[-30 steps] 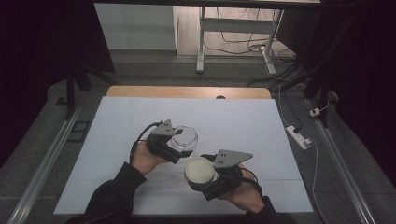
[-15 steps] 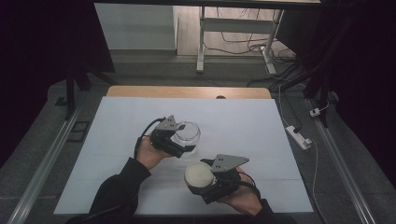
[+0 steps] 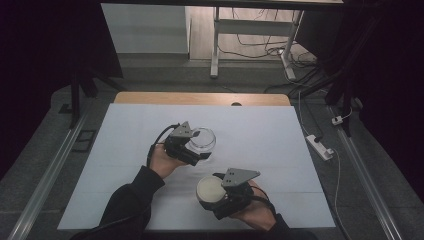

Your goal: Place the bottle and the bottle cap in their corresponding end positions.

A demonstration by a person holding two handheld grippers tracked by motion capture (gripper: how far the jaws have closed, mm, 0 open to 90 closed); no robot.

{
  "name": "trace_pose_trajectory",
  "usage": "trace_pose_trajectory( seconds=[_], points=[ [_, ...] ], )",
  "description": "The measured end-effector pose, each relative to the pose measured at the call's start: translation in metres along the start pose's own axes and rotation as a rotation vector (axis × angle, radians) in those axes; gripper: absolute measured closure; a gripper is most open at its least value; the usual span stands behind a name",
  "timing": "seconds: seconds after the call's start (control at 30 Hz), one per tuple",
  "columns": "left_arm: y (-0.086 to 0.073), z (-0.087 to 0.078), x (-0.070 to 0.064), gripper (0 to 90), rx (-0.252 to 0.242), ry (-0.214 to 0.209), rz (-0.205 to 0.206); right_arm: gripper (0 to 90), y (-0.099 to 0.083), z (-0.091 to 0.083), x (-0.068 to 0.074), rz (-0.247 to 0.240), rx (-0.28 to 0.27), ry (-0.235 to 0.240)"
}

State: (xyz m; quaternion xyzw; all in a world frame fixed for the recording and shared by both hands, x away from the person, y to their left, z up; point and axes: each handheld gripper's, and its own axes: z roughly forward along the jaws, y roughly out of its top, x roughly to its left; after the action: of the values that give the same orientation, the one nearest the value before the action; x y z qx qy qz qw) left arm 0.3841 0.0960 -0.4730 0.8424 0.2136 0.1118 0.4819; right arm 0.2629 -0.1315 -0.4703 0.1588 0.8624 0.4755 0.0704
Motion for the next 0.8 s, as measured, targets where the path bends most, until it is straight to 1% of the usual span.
trace_pose_trajectory(
  seconds=[0.4,0.67,0.8],
  points=[
    [0.000,0.017,0.010,7.6,0.001,0.007,0.002,7.5,-0.008,0.018,-0.001,-0.015,0.023,0.006],
    [-0.001,0.028,0.019,7.6,-0.005,0.015,-0.004,7.4,-0.016,0.033,-0.008,-0.009,0.052,0.002],
    [-0.004,0.032,0.023,7.5,-0.001,0.028,-0.014,7.4,-0.019,0.038,-0.011,-0.004,0.067,0.001]
  ],
)
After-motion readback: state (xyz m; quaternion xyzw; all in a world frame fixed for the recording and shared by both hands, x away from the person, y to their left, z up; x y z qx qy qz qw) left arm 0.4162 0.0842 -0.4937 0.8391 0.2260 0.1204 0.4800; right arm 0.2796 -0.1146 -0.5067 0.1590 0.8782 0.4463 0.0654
